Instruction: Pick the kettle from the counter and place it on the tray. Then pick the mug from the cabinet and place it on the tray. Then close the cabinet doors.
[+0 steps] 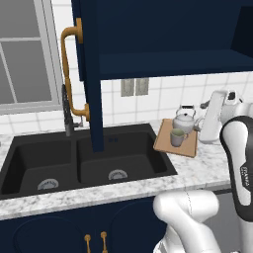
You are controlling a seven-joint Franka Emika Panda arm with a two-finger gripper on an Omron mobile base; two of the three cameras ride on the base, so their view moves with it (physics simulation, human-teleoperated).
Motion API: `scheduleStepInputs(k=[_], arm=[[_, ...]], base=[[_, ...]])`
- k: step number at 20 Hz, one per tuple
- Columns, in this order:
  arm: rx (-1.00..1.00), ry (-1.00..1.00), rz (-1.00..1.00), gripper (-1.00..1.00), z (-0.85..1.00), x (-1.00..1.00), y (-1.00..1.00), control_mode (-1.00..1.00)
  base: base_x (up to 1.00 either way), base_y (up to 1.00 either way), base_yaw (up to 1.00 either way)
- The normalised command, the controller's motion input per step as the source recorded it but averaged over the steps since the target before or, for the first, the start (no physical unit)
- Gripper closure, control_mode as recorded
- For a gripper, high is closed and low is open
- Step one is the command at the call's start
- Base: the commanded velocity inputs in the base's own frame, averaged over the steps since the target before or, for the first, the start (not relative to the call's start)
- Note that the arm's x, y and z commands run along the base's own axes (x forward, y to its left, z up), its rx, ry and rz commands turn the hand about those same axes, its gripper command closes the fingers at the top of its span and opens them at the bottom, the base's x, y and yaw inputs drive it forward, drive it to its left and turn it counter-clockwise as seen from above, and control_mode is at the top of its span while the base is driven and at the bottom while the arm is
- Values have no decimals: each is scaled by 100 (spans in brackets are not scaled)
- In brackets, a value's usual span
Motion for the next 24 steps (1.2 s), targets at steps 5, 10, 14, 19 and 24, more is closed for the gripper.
scheduleStepInputs(k=[5, 10, 14, 19, 24], arm=[[0, 0, 0, -100, 10, -31, 51, -100], [0, 0, 1, -100, 13, -32, 44, -100], [0, 0, 2, -100, 8, -27, 51, -100], [0, -2, 9, -100, 3, -23, 45, -100], [0, -3, 37, -100, 2, -24, 52, -100]], base=[[0, 0, 0], [0, 0, 0], [0, 0, 0], [0, 0, 0], [0, 0, 0]])
